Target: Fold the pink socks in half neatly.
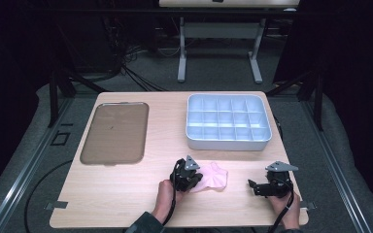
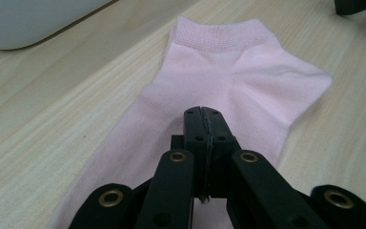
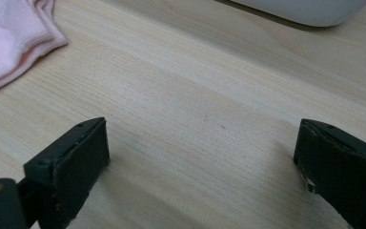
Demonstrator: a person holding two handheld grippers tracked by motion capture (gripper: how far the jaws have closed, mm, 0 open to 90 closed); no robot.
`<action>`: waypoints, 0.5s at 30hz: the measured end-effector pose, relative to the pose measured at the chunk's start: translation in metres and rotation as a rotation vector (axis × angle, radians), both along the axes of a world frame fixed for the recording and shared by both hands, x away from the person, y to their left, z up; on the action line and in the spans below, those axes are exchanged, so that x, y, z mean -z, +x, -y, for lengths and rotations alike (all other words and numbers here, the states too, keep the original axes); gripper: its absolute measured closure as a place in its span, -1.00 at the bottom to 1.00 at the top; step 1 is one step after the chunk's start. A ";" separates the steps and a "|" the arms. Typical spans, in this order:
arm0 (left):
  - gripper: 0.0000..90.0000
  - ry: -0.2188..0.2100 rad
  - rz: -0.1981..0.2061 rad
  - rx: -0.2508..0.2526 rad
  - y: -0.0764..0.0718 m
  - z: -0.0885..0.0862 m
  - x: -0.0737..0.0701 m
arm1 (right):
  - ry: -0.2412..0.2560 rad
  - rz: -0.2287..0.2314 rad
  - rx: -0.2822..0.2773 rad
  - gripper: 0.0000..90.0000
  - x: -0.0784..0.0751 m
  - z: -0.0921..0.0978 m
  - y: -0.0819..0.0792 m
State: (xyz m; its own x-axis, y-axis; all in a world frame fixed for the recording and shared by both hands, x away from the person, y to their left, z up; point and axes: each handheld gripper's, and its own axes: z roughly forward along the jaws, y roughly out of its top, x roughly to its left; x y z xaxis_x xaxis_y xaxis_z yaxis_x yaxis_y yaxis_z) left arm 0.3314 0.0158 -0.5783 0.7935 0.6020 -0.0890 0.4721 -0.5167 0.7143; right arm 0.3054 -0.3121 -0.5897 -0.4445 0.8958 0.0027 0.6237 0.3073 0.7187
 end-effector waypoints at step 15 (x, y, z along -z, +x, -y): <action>0.99 -0.019 0.003 0.007 -0.017 0.003 0.002 | 0.000 0.002 0.004 -0.91 0.000 0.000 0.000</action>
